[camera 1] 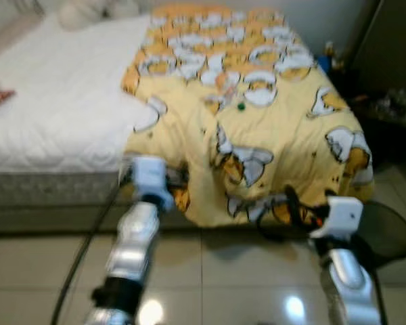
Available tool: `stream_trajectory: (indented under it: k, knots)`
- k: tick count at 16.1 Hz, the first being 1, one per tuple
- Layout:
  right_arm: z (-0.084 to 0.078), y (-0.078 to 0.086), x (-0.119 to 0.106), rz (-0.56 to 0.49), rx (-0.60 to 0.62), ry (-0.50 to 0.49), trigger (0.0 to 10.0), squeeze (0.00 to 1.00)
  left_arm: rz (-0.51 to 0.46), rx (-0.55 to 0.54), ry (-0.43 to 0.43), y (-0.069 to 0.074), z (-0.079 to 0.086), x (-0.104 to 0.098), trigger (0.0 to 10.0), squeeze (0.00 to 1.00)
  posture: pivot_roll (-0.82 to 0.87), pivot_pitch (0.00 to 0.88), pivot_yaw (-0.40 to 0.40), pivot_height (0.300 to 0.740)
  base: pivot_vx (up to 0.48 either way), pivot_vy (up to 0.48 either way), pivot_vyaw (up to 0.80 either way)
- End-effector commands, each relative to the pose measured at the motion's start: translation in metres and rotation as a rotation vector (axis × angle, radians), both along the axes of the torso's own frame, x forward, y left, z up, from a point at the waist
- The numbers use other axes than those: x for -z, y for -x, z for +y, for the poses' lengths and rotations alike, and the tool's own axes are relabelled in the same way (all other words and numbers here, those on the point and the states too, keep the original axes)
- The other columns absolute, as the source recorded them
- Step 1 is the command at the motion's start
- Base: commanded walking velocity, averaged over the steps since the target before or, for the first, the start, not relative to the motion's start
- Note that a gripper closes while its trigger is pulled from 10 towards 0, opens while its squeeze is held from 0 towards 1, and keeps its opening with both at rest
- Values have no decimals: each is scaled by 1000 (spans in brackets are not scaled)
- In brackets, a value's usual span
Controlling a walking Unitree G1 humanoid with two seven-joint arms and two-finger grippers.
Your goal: Clean up the room
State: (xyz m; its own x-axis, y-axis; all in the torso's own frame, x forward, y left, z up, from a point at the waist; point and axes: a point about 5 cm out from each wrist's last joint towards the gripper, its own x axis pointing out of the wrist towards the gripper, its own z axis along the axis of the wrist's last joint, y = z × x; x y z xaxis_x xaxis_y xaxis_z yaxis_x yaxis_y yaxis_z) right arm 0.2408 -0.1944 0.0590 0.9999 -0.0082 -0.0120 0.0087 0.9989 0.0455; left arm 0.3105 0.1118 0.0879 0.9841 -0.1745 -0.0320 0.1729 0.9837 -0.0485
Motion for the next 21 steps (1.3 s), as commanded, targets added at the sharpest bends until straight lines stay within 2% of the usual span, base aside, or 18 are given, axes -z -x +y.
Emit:
stream_trajectory:
  k: [1, 5, 9, 13, 16, 21]
  knots:
    - [11, -6, -2, -10, -34, -11, 10000, 0, 0, -59, -21, -5, 16, -2, 10000, 0, -34, 0, 52, 736, 480, 0, 0]
    - [19, -13, -2, -9, -76, -26, 10000, 0, -14, -51, -56, -5, 18, -2, 10000, 0, -18, 0, 44, 736, 480, 0, 0]
    - [20, -9, 2, 20, -121, -23, 10000, 0, 20, -151, -57, 3, 34, 9, 10000, 0, -3, 0, 21, 736, 480, 0, 0]
    - [18, -13, 1, 22, -130, -18, 10000, 0, 2, -135, -66, 1, 31, 6, 10000, 0, 5, 0, 14, 736, 480, 0, 0]
    - [16, -15, -2, -1, -113, -19, 10000, 0, -23, -106, -117, 0, 29, 5, 10000, 0, 0, 0, 16, 736, 480, 0, 0]
    - [14, -14, 0, 5, -110, -14, 10000, 0, -35, -79, -108, -5, 20, 3, 10000, 0, -9, 0, 14, 736, 480, 0, 0]
